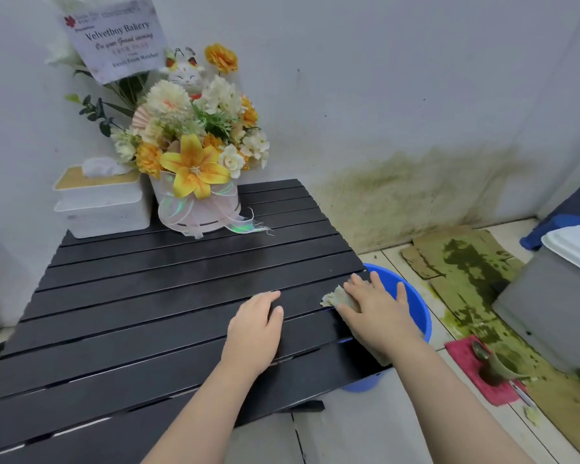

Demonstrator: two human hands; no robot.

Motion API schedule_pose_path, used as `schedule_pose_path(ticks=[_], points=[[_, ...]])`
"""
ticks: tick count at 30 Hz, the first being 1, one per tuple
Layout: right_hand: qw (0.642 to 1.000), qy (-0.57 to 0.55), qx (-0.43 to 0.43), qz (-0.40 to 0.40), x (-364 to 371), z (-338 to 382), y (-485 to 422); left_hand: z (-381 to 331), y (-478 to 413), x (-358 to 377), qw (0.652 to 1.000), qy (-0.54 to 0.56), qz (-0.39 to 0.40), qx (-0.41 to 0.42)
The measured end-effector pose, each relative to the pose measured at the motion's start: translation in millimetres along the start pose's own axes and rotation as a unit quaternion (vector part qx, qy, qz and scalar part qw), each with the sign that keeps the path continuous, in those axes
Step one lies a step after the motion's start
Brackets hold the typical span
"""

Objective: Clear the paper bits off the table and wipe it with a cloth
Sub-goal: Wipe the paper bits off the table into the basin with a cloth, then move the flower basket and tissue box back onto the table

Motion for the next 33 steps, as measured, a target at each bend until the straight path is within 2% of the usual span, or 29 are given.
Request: schedule_pose_path(ticks=[3,7,9,13,15,18,23,28,33], points=[[0.983,-0.177,-0.015,-0.042,-13.5,42.9,-17.7,23.9,-34.1,-60.8,0.991,0.080,-0.106,-0.020],[0.916,-0.397,-0.058,0.003,-9.9,121.8,-76.2,58.3,-94.8,-132.2,0.966,0.153,-0.206,-0.042],[0.882,-0.467,-0.059,0.016,-8.1,158.3,-114.7,79.7,-124.8,-159.4,0.948,0.200,-0.239,-0.063],[0.845,-0.531,-0.058,0.010,-11.7,213.1,-176.9,106.3,-168.9,-188.5,0.926,0.267,-0.253,-0.085],[0.826,-0.558,-0.072,0.011,-10.9,230.1,-194.9,107.7,-184.5,-189.7,0.931,0.273,-0.233,-0.069],[0.787,-0.609,-0.093,0.036,-2.1,246.2,-203.9,97.9,-199.4,-177.1,0.947,0.273,-0.165,-0.038],[0.746,-0.662,-0.070,0.013,2.0,221.6,-212.1,79.1,-200.9,-146.4,0.955,0.282,-0.091,-0.017],[0.745,-0.666,-0.035,-0.011,-8.6,166.4,-220.5,39.6,-216.4,-97.8,0.955,0.296,0.002,0.005],[0.754,-0.655,0.051,-0.023,-17.0,97.3,-240.6,8.9,-226.5,-47.3,0.956,0.280,0.085,-0.027]])
Point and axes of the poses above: each hand's wrist, its own y-axis away from the middle knuckle, its own x-axis out of the palm, z = x × y, the point moved 10 cm from there along -y, towards the middle knuckle, and after that the axes turned 3 degrees about y, right-handed, at the moved point
